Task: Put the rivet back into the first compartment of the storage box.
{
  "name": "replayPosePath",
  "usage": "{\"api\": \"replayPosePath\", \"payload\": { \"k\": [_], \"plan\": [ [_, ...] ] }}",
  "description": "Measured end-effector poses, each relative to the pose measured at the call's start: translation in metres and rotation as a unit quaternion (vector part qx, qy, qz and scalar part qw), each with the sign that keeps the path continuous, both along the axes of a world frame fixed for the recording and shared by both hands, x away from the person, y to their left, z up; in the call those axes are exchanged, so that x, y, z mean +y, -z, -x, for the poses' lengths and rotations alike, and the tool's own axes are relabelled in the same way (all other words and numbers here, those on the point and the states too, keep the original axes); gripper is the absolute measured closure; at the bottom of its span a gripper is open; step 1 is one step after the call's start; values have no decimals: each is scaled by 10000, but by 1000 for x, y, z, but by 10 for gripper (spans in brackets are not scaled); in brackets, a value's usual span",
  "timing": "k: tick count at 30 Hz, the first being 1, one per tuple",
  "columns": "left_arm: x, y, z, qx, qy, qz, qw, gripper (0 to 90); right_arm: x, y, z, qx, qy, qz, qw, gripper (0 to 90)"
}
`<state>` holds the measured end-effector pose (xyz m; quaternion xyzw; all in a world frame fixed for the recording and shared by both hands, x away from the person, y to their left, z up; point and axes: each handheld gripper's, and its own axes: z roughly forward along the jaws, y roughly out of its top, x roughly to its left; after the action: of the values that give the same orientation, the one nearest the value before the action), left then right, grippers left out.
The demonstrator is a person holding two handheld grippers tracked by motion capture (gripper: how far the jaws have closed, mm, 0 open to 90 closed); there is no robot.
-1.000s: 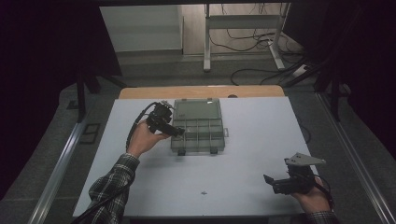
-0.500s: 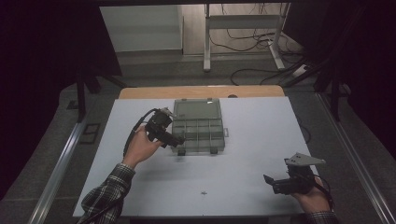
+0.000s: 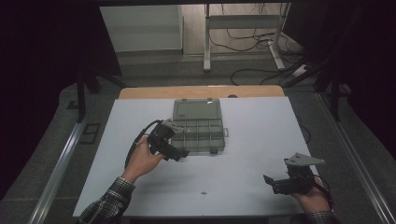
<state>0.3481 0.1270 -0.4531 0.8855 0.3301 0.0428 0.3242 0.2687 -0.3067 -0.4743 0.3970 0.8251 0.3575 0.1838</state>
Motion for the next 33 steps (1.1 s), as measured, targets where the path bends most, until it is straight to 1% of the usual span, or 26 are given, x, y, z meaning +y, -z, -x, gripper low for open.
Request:
{"api": "replayPosePath", "payload": {
  "k": [3,5,6,8,11,14,16,18,20,22,23,24,26,29,31,33],
  "plan": [
    [-1,2,5,-20,3,57,10000,0,0,0,0,-1,4,0,10000,0],
    [-2,2,7,-58,-49,2,10000,0,0,0,0,2,-5,6,10000,0],
    [-2,2,8,-76,-40,8,10000,0,0,0,0,-3,-11,15,10000,0],
    [-3,3,11,-58,37,114,9999,0,0,0,0,-6,-17,17,10000,0],
    [-8,6,16,-92,86,57,9999,0,1,0,0,-2,-29,11,10000,0],
    [-12,10,20,-43,163,17,9999,0,1,0,1,-3,-40,10,10000,0],
    [-17,13,24,-24,234,-40,9997,0,1,0,1,-6,-50,13,10000,0],
    [-23,16,27,-64,333,-143,9993,0,1,0,1,-4,-63,25,10000,0],
    [-28,19,31,-47,410,-216,9989,0,1,0,1,1,-65,27,10000,0],
    [-34,23,34,-46,455,-312,9985,0,1,1,0,5,-65,31,10000,0],
    [-36,24,36,-32,483,-324,9983,0,1,1,0,5,-64,31,10000,0],
    [-39,26,38,-14,574,-418,9975,0,1,0,0,3,-64,30,10000,0],
    [-45,29,42,-17,606,-519,9968,0,1,1,0,5,-63,27,10000,0],
    [-54,34,47,65,684,-587,9959,0,1,1,0,13,-71,35,10000,0],
    [-59,36,50,83,753,-712,9946,0,1,1,0,11,-83,45,10000,0],
    [-63,39,52,141,778,-734,9942,0,1,1,0,20,-81,54,10000,0]
  ]
}}
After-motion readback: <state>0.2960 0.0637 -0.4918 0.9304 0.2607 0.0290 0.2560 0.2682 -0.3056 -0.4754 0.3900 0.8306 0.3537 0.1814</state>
